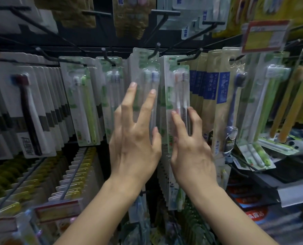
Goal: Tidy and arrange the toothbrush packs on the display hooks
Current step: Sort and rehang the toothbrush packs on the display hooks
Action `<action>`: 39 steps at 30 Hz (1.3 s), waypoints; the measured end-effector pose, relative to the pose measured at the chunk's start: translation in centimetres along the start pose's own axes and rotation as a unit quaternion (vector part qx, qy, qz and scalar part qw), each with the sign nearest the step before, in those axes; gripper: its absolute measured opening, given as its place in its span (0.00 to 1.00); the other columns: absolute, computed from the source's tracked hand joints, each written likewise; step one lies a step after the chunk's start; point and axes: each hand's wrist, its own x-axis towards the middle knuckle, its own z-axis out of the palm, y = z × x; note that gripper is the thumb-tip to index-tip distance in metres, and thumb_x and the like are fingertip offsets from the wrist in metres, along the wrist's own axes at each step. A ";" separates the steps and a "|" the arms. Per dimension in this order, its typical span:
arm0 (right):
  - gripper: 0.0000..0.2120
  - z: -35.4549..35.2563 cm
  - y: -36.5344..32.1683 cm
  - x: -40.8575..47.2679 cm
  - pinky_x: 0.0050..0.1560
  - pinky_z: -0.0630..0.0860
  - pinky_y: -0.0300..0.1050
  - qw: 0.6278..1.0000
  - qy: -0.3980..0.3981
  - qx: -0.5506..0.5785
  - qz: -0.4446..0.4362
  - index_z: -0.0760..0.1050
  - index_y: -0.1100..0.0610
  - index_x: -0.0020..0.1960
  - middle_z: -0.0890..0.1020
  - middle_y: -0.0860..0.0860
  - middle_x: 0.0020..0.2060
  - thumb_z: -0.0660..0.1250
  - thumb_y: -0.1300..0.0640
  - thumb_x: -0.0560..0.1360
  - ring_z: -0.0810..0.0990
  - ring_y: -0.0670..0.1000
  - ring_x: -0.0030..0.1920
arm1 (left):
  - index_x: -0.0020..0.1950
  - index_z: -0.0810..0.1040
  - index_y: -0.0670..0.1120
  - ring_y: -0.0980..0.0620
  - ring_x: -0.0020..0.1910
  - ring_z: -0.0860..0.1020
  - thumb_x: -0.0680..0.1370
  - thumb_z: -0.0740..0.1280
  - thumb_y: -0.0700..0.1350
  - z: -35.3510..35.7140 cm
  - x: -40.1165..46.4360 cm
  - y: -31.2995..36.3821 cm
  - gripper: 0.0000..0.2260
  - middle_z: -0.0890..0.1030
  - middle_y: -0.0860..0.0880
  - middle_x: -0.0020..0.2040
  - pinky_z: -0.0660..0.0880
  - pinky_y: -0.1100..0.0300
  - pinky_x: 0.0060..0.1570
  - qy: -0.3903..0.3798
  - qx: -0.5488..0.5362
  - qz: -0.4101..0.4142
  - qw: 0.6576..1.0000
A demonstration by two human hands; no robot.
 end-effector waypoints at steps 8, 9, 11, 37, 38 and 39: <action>0.39 0.4 0.0 0.8 0.36 0.80 0.58 1.000 -0.004 0.000 0.002 0.54 0.41 0.81 0.50 0.49 0.82 0.68 0.62 0.78 0.81 0.63 0.47 | 0.85 0.59 0.57 0.42 0.83 0.58 0.76 0.76 0.42 1.2 1.2 0.3 0.41 0.47 0.50 0.86 0.85 0.47 0.51 -0.029 0.037 0.023 0.999; 0.39 0.4 0.0 0.9 0.37 0.79 0.58 1.000 -0.005 0.000 0.001 0.54 0.41 0.81 0.50 0.49 0.82 0.68 0.61 0.78 0.81 0.63 0.49 | 0.85 0.59 0.56 0.42 0.83 0.58 0.76 0.76 0.42 1.4 1.3 0.3 0.41 0.47 0.50 0.86 0.85 0.46 0.51 -0.027 0.040 0.022 0.999; 0.39 0.5 0.0 1.0 0.37 0.77 0.57 1.000 -0.006 -0.004 0.001 0.54 0.41 0.81 0.50 0.49 0.82 0.68 0.61 0.78 0.81 0.63 0.49 | 0.84 0.59 0.56 0.41 0.82 0.58 0.76 0.76 0.41 1.7 1.5 0.3 0.41 0.46 0.50 0.86 0.85 0.47 0.51 -0.026 0.046 0.022 0.998; 0.37 0.2 -0.5 0.7 0.41 0.82 0.56 1.000 -0.011 -0.028 -0.002 0.55 0.46 0.82 0.49 0.50 0.82 0.67 0.57 0.77 0.66 0.59 0.72 | 0.84 0.60 0.49 0.44 0.82 0.60 0.76 0.76 0.46 2.1 1.1 -0.3 0.40 0.51 0.48 0.86 0.80 0.45 0.63 -0.025 0.064 0.000 0.998; 0.37 0.2 -0.6 0.7 0.40 0.82 0.56 1.000 -0.011 -0.029 -0.003 0.55 0.47 0.82 0.49 0.51 0.82 0.67 0.57 0.77 0.65 0.59 0.73 | 0.84 0.59 0.49 0.44 0.81 0.60 0.76 0.76 0.46 2.1 1.0 -0.3 0.40 0.51 0.48 0.86 0.80 0.45 0.63 -0.026 0.064 -0.001 0.998; 0.37 0.3 -0.6 0.7 0.40 0.82 0.55 0.999 -0.010 -0.030 -0.004 0.56 0.47 0.82 0.50 0.51 0.82 0.68 0.57 0.77 0.64 0.59 0.73 | 0.84 0.59 0.49 0.44 0.81 0.60 0.76 0.76 0.46 2.1 0.9 -0.3 0.41 0.52 0.48 0.86 0.80 0.46 0.63 -0.027 0.064 -0.002 0.998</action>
